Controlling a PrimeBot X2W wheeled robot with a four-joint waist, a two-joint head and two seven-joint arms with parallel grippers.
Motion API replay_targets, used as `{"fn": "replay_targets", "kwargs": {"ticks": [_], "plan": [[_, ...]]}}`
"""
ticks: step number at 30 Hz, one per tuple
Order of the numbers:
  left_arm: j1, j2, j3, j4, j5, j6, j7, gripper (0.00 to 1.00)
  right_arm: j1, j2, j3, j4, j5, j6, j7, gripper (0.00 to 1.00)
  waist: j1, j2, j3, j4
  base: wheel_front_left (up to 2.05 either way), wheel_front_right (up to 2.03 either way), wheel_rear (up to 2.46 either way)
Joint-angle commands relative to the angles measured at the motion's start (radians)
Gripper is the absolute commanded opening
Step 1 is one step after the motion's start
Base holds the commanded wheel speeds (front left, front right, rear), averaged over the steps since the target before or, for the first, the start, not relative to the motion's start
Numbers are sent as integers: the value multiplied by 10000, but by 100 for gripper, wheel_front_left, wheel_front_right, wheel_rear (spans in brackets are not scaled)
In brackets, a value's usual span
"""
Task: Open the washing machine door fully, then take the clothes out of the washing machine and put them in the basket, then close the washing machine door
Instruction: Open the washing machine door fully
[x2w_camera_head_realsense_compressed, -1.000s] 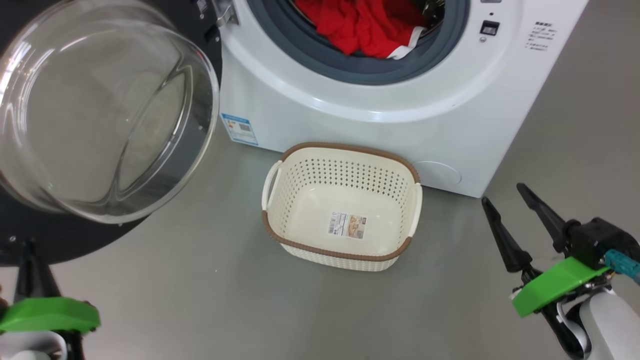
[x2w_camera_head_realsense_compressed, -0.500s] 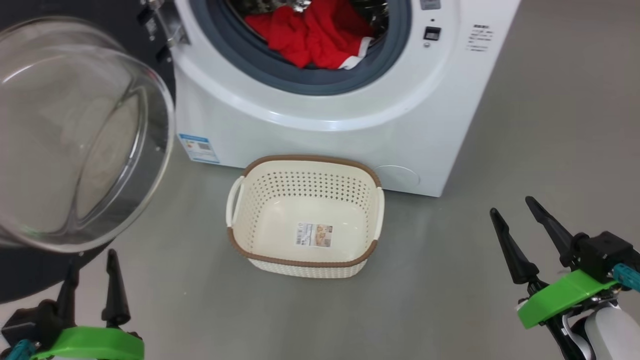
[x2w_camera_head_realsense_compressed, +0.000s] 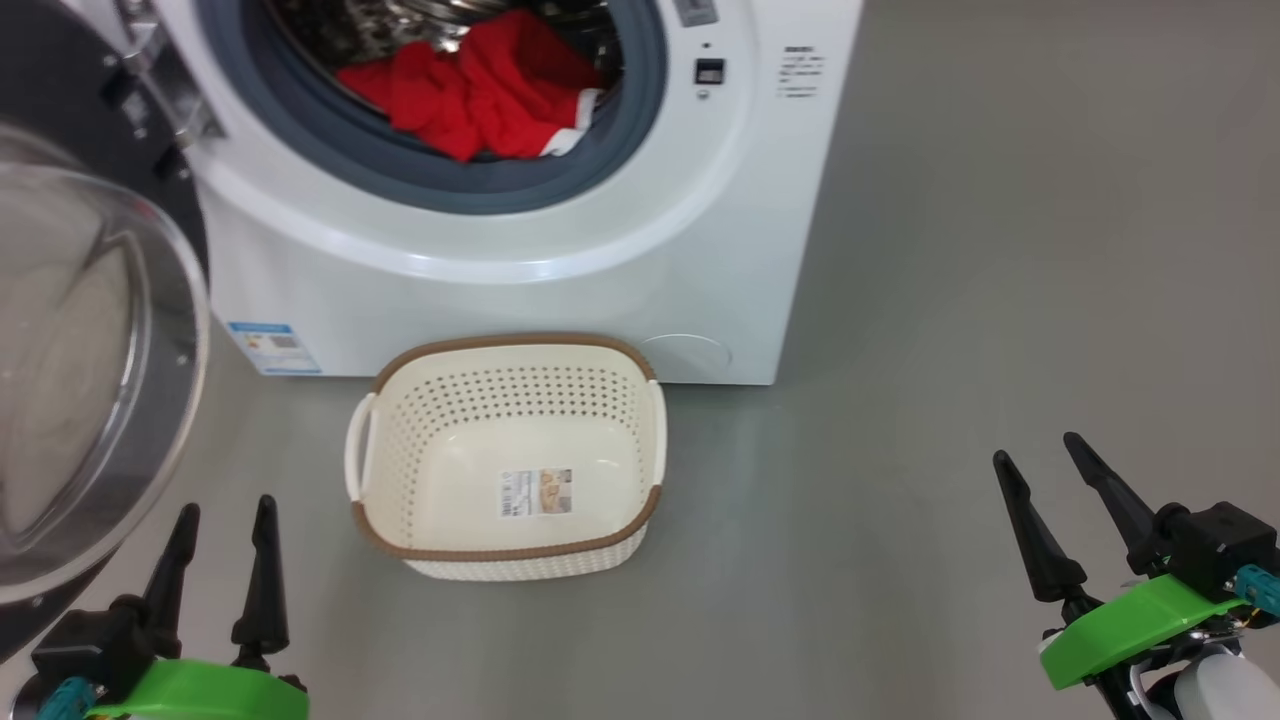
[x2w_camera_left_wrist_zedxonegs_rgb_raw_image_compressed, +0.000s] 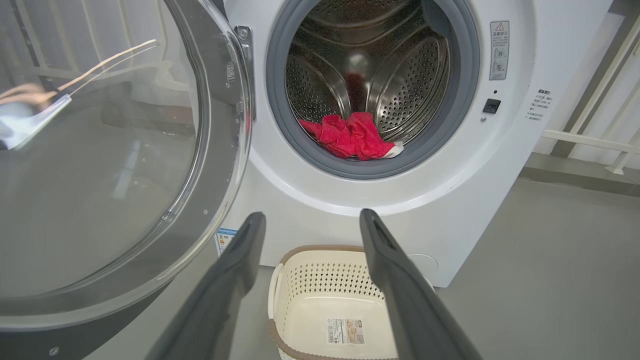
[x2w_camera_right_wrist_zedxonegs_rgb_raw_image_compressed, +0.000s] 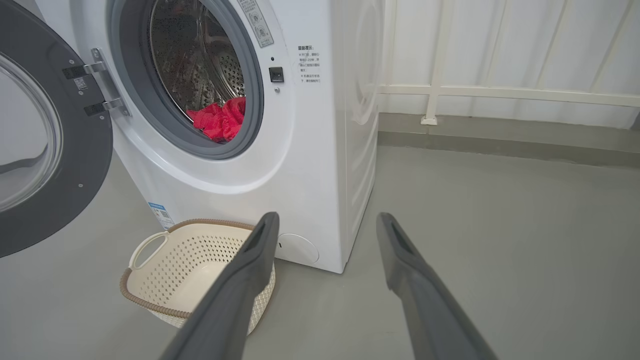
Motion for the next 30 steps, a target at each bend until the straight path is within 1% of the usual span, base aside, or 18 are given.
{"fn": "replay_targets", "kwargs": {"ticks": [1, 5, 13, 22, 30], "plan": [[-1, 380, 208, -304, -113, -30, -63, 100, 76, -85, 73, -287, 24, 16, -120, 100, 0, 0, -70, -486, 0, 0, 0], [114, 525, 5, -471, -242, -30, -63, 100, 156, -56, -58, -308, 8, 16, -120, 100, 0, 0, -79, -846, 0, 0, 0], [364, 553, -59, -695, -353, -30, -63, 100, 290, 17, -372, -429, 24, 16, -120, 100, 0, 0, -86, -1336, 0, 0, 0], [605, 580, -63, -856, -345, -30, -63, 100, 602, 164, -646, -527, 158, 16, -120, 100, 0, 0, -146, -1506, 0, 0, 0], [751, 570, -138, -873, -352, -30, -63, 100, 830, 223, -822, -527, 194, 16, -120, 100, 0, 0, -200, -1463, 0, 0, 0]]}}
